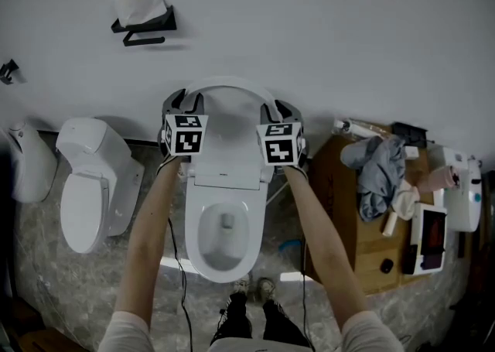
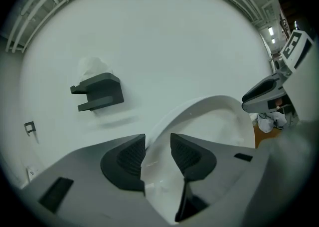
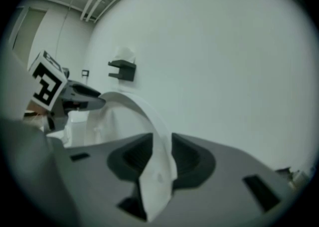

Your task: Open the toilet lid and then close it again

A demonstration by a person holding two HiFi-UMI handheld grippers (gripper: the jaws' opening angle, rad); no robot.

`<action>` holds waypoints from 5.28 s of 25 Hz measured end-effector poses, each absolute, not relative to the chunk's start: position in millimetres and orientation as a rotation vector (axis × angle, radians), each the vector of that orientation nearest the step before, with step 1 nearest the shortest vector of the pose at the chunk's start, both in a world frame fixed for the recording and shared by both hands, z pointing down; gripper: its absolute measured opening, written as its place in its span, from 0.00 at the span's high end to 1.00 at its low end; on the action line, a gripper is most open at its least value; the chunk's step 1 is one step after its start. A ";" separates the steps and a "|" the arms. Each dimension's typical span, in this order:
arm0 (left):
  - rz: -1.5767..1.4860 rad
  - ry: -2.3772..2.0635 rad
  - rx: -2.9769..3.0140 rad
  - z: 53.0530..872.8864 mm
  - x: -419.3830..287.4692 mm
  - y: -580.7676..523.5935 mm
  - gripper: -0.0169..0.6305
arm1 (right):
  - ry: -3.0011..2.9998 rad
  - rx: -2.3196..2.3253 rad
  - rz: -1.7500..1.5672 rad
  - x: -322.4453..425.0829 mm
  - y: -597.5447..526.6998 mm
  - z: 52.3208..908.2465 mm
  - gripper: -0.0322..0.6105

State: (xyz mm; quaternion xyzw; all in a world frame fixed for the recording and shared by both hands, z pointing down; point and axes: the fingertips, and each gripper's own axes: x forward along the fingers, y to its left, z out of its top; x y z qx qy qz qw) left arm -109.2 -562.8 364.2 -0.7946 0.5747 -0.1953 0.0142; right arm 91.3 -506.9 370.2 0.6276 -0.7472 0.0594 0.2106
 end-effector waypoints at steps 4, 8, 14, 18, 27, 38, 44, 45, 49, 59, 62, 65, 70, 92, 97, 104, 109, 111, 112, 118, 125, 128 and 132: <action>-0.637 1.776 -2.486 365.5 -108.6 -569.3 0.71 | -2.042 1.765 0.194 98.1 -511.7 375.0 0.78; -0.665 1.779 -2.487 365.7 -114.6 -571.8 0.80 | -1.998 1.749 0.192 99.3 -514.3 383.4 0.83; -0.634 1.759 -2.526 364.4 -116.0 -567.2 0.81 | -1.966 1.763 0.154 101.0 -510.8 385.4 0.85; -0.617 1.750 -2.544 365.4 -116.3 -558.9 0.81 | -1.964 1.766 0.134 101.9 -501.5 386.4 0.86; -0.605 1.715 -2.573 363.2 -121.3 -529.4 0.81 | -1.997 1.752 0.131 96.4 -475.4 384.2 0.86; -0.600 1.652 -2.603 362.4 -130.4 -468.1 0.79 | -2.028 1.694 0.118 86.7 -417.4 385.6 0.86; -0.622 1.596 -2.590 366.7 -137.2 -432.6 0.79 | -2.083 1.561 0.058 79.2 -383.3 388.9 0.86; -0.625 1.598 -2.593 366.8 -138.5 -425.6 0.79 | -2.090 1.545 0.058 77.8 -377.4 390.0 0.85; -0.644 1.590 -2.582 373.2 -142.4 -401.5 0.78 | -2.111 1.476 0.056 73.4 -352.9 395.0 0.85; -0.743 1.527 -2.564 393.7 -158.5 -332.7 0.77 | -2.150 1.284 0.028 55.8 -287.9 412.7 0.83; -0.788 1.500 -2.557 402.3 -162.3 -313.5 0.76 | -2.147 1.204 -0.015 50.8 -269.1 421.9 0.83; -0.850 1.468 -2.540 410.2 -162.0 -295.6 0.76 | -2.168 1.155 0.001 50.6 -252.6 429.1 0.82; -0.900 1.451 -2.535 422.5 -168.3 -268.1 0.76 | -2.240 1.111 0.109 43.5 -225.8 439.5 0.79; -1.196 1.204 -2.697 505.8 -182.3 -150.4 0.62 | -2.280 0.800 0.259 19.9 -117.3 517.3 0.76; -1.298 1.154 -2.723 529.5 -186.4 -126.0 0.62 | -2.262 0.746 0.335 16.7 -95.7 540.6 0.76; -1.389 1.101 -2.777 567.3 -189.4 -89.3 0.59 | -2.216 0.675 0.384 14.7 -65.6 577.9 0.81; -1.475 1.011 -2.817 598.5 -191.6 -66.1 0.56 | -2.169 0.602 0.432 11.7 -45.5 608.6 0.81; -1.508 0.968 -2.841 610.7 -193.2 -56.2 0.56 | -2.154 0.575 0.455 10.0 -36.8 621.0 0.81; -1.526 0.947 -2.849 617.3 -193.9 -51.3 0.56 | -2.146 0.559 0.465 9.4 -32.2 627.7 0.80; -1.611 0.881 -2.879 661.7 -198.2 -28.1 0.56 | -2.083 0.479 0.511 6.0 -9.7 671.4 0.80; -1.630 0.927 -2.947 709.7 -207.1 -12.1 0.56 | -2.055 0.405 0.597 -4.5 8.1 718.7 0.78; -1.651 0.912 -2.964 731.8 -207.7 -6.8 0.56 | -2.037 0.403 0.637 -5.9 13.9 739.7 0.77; -1.691 0.886 -2.985 759.8 -207.8 2.7 0.56 | -2.003 0.411 0.687 -6.3 22.5 765.1 0.77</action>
